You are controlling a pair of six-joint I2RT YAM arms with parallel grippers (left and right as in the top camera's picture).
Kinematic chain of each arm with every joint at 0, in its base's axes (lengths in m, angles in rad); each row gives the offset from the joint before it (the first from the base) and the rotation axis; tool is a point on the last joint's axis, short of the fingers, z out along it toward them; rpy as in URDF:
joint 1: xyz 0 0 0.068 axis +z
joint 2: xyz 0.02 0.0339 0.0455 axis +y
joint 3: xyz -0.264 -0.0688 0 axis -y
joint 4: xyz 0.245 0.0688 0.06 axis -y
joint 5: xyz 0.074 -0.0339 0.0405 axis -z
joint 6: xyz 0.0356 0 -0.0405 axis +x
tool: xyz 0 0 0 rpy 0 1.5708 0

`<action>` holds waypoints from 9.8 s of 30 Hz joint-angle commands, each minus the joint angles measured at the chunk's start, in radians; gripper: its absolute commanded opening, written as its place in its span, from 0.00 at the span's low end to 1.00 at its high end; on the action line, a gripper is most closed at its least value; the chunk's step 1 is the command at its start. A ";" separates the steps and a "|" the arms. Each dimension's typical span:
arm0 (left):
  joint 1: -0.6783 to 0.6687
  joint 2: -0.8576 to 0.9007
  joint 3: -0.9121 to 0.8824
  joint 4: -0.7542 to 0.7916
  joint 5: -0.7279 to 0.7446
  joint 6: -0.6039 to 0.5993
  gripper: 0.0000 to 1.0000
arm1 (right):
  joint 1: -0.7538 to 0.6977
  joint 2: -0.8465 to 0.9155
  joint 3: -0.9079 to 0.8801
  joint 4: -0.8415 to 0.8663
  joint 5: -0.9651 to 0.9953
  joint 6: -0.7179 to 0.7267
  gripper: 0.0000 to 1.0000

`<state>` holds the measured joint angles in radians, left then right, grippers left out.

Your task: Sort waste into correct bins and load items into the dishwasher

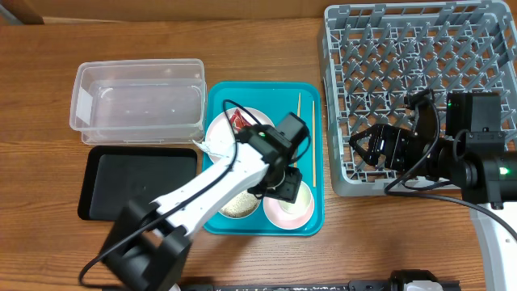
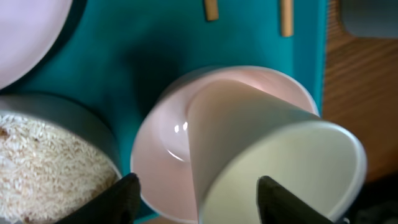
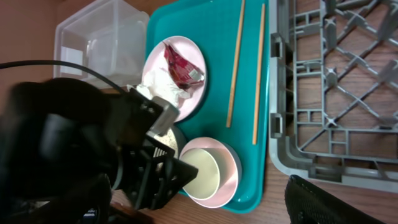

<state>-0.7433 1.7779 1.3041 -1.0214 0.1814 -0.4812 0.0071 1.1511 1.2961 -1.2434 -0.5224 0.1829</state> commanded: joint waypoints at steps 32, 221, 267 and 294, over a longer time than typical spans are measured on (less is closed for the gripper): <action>0.454 -0.181 0.082 0.012 1.262 0.303 0.04 | 0.296 0.006 -0.027 0.270 -0.334 -0.133 0.91; -0.068 -0.182 -0.400 0.190 -0.237 -0.144 0.04 | 0.162 -0.068 0.085 0.000 0.416 0.255 0.93; 1.321 0.136 -0.212 -0.533 1.199 1.181 0.04 | 0.162 -0.068 0.085 0.000 0.417 0.255 0.93; 1.289 0.124 -0.188 -0.630 1.189 1.411 0.04 | 0.162 -0.068 0.085 -0.003 0.416 0.255 0.93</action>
<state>0.5575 1.9133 1.0946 -1.6833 1.3861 0.8497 0.1661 1.0874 1.3567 -1.2495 -0.1070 0.4438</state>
